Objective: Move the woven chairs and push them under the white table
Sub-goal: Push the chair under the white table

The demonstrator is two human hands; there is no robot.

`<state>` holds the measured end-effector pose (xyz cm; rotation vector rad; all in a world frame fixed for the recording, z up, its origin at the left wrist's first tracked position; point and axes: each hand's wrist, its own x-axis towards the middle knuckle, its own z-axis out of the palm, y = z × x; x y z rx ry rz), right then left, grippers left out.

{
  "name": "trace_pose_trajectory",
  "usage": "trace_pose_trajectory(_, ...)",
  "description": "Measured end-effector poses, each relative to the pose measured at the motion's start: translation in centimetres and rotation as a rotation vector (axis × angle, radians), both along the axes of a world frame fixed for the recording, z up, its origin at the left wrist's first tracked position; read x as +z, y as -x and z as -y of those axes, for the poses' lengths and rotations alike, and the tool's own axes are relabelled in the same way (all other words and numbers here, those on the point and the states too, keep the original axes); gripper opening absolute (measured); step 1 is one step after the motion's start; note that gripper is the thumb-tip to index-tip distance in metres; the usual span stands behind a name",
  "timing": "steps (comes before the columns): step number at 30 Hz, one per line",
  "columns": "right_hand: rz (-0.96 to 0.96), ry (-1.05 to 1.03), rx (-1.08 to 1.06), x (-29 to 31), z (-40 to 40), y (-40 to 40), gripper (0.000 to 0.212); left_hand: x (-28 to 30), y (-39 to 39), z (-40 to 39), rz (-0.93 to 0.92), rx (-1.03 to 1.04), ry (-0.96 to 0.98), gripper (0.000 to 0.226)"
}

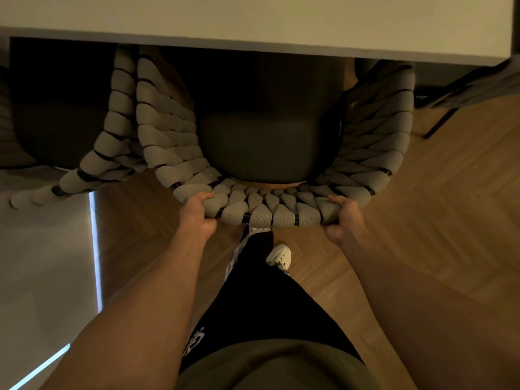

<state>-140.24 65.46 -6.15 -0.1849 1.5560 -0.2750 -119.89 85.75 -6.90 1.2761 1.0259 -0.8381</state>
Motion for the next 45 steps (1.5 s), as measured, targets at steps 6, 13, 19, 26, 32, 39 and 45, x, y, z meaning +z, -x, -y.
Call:
trace_pose_trajectory(6,0.001,0.008,0.009,-0.4,0.2,-0.1,0.046,-0.1,-0.2,0.0,-0.014,-0.021,-0.032,0.058)
trace_pose_trajectory(13,0.013,0.008,-0.004,-1.0,0.1,0.2,0.050,-0.3,-0.2,-0.1,0.002,-0.018,-0.013,0.054)
trace_pose_trajectory(19,0.019,0.004,0.018,-1.0,0.2,0.3,0.043,-0.1,-0.3,0.0,0.004,-0.024,-0.011,0.055)
trace_pose_trajectory(26,0.048,-0.005,0.114,-0.5,0.2,0.7,0.043,0.6,-0.2,-0.2,-0.015,-0.115,-0.030,0.050)
trace_pose_trajectory(32,0.122,0.035,0.188,0.6,-0.5,1.7,0.037,1.5,0.7,-0.8,-0.049,-0.199,0.042,0.040)
trace_pose_trajectory(39,0.089,0.123,0.390,2.4,-1.5,2.4,0.026,3.9,1.9,-2.5,-0.055,-0.181,0.061,0.040)
trace_pose_trajectory(45,0.003,0.132,0.515,4.0,-1.6,3.5,0.024,6.3,2.5,-3.4,-0.010,-0.320,-0.116,0.016)
